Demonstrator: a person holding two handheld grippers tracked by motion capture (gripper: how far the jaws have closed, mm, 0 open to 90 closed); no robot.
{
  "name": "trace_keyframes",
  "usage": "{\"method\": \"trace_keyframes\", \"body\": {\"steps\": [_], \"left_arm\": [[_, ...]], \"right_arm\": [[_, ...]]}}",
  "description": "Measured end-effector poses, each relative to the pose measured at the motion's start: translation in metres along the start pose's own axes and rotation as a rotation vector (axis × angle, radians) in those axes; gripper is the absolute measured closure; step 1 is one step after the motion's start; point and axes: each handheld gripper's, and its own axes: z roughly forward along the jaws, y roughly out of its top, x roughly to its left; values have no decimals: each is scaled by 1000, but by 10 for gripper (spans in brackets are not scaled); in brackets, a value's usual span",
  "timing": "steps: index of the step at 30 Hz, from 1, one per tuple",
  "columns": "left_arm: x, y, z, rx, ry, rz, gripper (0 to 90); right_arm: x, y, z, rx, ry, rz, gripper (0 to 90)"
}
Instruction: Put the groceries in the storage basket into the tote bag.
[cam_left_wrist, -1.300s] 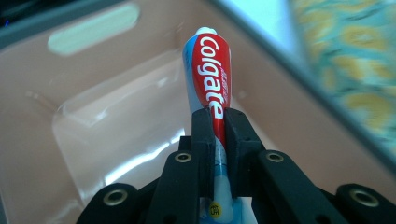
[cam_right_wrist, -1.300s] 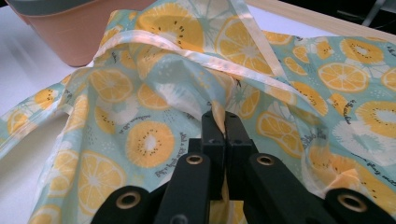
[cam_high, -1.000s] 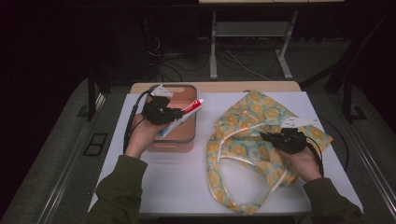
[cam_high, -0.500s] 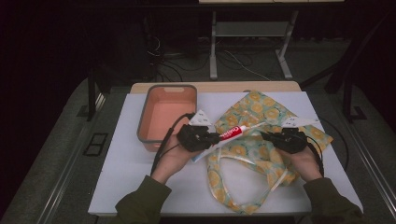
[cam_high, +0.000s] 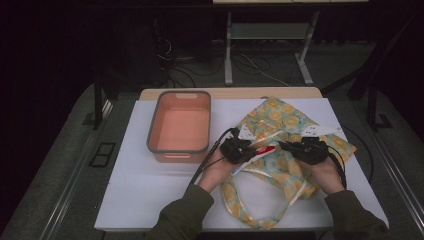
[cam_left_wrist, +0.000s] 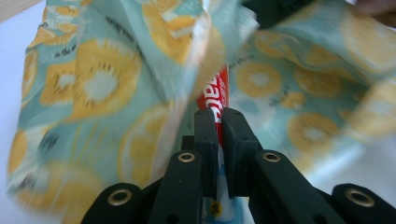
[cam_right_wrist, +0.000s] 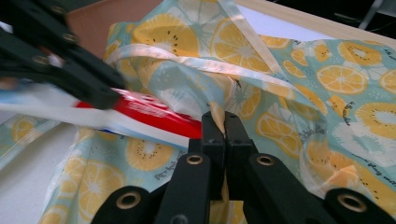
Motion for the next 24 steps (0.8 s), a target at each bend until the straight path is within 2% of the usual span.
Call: {"method": "trace_keyframes", "body": {"steps": [5,7,9,11,12,14,17,18,20,24], "left_arm": [[-1,7,26,6,23,-8,847],[0,8,35,-7,26,-24,846],[1,9,40,-19,23,-41,842],[2,7,42,-18,28,-30,820],[3,6,41,-17,23,-27,807],[3,5,33,-23,32,-10,676],[3,3,19,-17,21,-2,548],[2,1,13,-14,25,8,528],[1,-4,1,-18,17,1,483],[0,-23,-21,-14,-25,-33,469]], "right_arm": [[0,0,0,-1,0,0,891],[0,0,0,0,-1,0,891],[0,0,0,-1,1,0,891],[0,0,-1,-2,2,0,891],[0,0,-1,-3,3,-1,891],[0,0,-1,-3,4,-2,891],[0,0,-1,-3,4,-2,891],[0,0,-1,-2,4,-1,890],[1,0,-1,-2,3,-5,891],[0,0,0,0,2,-5,891]]}}
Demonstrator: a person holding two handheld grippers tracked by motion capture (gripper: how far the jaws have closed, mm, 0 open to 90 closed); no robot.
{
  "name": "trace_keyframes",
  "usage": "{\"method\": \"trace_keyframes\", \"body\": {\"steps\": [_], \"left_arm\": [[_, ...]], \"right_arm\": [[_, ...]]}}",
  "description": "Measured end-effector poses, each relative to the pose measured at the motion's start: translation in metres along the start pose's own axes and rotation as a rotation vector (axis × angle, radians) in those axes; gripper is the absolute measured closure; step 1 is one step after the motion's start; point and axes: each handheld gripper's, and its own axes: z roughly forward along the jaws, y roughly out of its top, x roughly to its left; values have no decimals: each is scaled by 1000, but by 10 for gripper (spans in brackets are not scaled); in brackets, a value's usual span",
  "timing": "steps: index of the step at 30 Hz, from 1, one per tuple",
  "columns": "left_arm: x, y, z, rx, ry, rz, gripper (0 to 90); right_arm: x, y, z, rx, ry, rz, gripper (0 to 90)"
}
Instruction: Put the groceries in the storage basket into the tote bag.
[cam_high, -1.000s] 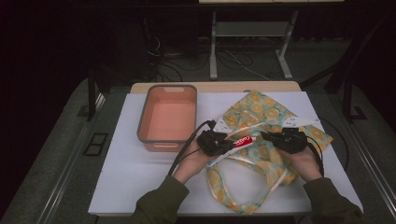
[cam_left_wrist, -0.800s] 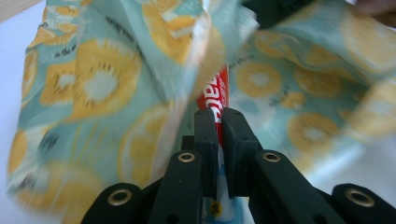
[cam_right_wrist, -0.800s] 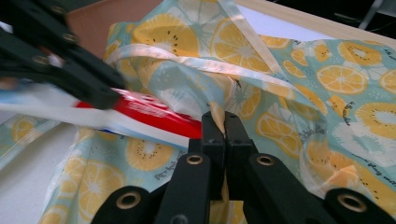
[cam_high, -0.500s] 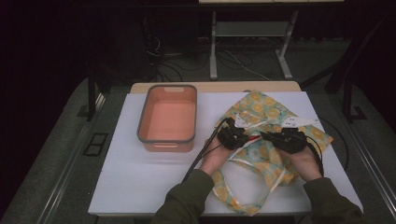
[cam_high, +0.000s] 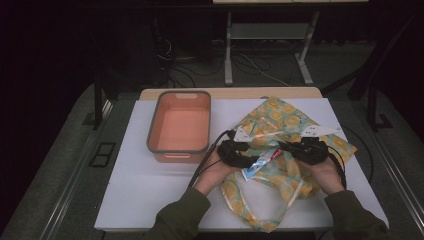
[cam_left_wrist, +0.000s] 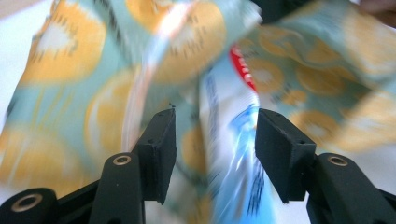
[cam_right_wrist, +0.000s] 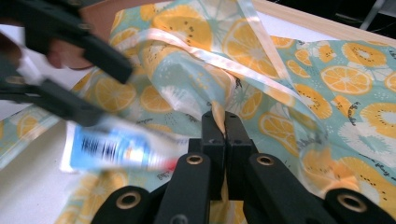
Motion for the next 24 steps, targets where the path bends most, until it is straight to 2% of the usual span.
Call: {"method": "trace_keyframes", "body": {"steps": [4,8,11,12,14,17,19,21,24], "left_arm": [[-4,-16,-10,25,-22,-3,451],[-7,-27,-6,64,-20,-3,468],[-5,-30,3,97,-16,-34,526],[-5,-31,6,102,-27,-40,564],[-6,-30,9,97,-40,-58,661],[-5,-25,9,83,-59,-80,743],[-7,-22,11,81,-29,-56,829],[-8,-17,14,80,-9,-48,875],[-7,-6,24,93,36,-19,890]], "right_arm": [[0,0,1,4,1,0,890],[1,0,2,9,-1,-1,891],[1,0,2,8,3,-2,891],[1,0,2,7,4,-4,890],[1,0,2,6,4,-4,891],[1,0,1,4,3,-2,890],[1,0,1,3,4,-2,891],[1,0,1,2,4,-4,891],[1,1,1,0,5,-3,891]]}}
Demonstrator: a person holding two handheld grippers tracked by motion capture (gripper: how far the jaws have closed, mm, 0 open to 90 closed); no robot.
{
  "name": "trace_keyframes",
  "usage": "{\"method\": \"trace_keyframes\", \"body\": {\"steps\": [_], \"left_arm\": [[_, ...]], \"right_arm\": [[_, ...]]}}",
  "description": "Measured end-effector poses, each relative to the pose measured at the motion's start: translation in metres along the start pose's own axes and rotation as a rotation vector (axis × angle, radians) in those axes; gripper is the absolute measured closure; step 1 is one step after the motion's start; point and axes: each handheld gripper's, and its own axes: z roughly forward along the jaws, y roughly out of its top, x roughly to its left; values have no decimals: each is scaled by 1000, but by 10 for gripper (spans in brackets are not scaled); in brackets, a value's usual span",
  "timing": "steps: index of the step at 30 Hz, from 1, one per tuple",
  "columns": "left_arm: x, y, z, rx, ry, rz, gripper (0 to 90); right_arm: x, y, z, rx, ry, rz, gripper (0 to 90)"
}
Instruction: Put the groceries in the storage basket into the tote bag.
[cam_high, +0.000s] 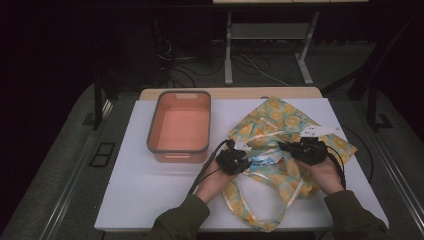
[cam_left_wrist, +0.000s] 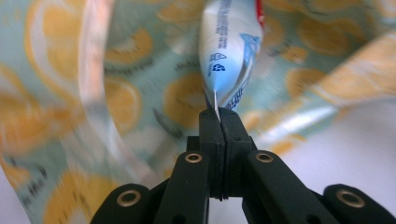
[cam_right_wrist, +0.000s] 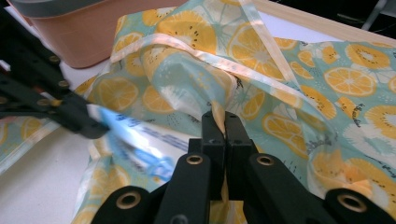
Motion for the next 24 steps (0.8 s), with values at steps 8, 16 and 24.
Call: {"method": "trace_keyframes", "body": {"steps": [8,16,24], "left_arm": [[11,29,33,-36,76,-27,890],[12,47,55,-67,107,-17,847],[9,35,7,-125,89,-17,636]], "right_arm": [[-1,0,-1,-5,8,-1,891],[-1,0,-3,-10,11,3,891],[-2,1,-3,-12,10,-1,890]]}}
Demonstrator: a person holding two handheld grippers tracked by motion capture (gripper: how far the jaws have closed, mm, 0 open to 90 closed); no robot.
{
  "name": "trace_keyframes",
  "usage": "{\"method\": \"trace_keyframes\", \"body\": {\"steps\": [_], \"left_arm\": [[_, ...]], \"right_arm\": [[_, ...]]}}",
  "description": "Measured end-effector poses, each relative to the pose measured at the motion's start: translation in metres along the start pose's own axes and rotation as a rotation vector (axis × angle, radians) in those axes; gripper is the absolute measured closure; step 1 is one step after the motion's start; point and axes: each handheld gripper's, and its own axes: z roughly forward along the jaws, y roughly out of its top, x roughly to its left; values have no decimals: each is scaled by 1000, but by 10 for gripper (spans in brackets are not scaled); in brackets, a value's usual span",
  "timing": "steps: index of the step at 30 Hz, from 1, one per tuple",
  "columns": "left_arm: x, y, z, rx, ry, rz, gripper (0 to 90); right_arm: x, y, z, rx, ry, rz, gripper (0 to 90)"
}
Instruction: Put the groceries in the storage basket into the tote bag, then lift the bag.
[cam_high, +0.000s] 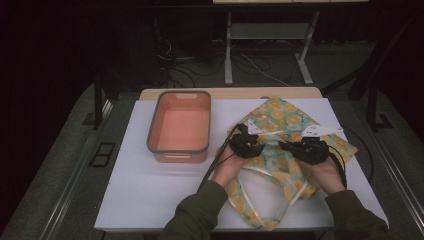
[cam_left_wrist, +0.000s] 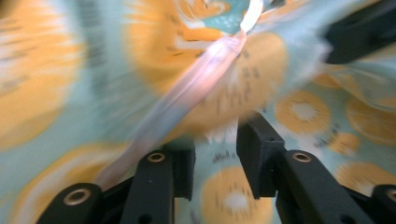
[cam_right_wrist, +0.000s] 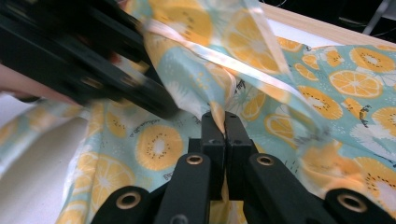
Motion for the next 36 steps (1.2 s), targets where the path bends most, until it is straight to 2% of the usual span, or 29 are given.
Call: {"method": "trace_keyframes", "body": {"steps": [4,7,9,13,16,19,21,23,28,33,36], "left_arm": [[-2,-13,-35,-4,-5,2,562],[-5,-28,-51,17,3,18,496],[-6,-38,-56,22,11,10,450],[-9,-55,-54,63,23,1,368],[-9,-66,-42,130,66,4,300],[-4,-73,-32,178,86,-12,287],[1,-74,-31,167,66,-53,319],[3,-74,-32,162,68,-52,450],[9,-76,-34,139,37,-97,859],[12,-76,-35,138,18,-119,890],[12,-77,-36,142,19,-116,890]], "right_arm": [[0,0,0,0,-3,2,891],[0,-1,-1,3,-6,3,890],[0,-1,-1,4,-6,5,890],[0,-1,-1,6,-4,2,891],[1,-1,-1,7,-2,-2,890],[0,-1,-1,7,1,-4,891],[0,-1,-1,9,3,-5,890],[-1,-1,-1,10,5,-5,891],[2,-2,-3,19,18,-12,890],[12,-6,-8,38,55,-31,885],[21,-11,-7,88,104,-52,844]]}}
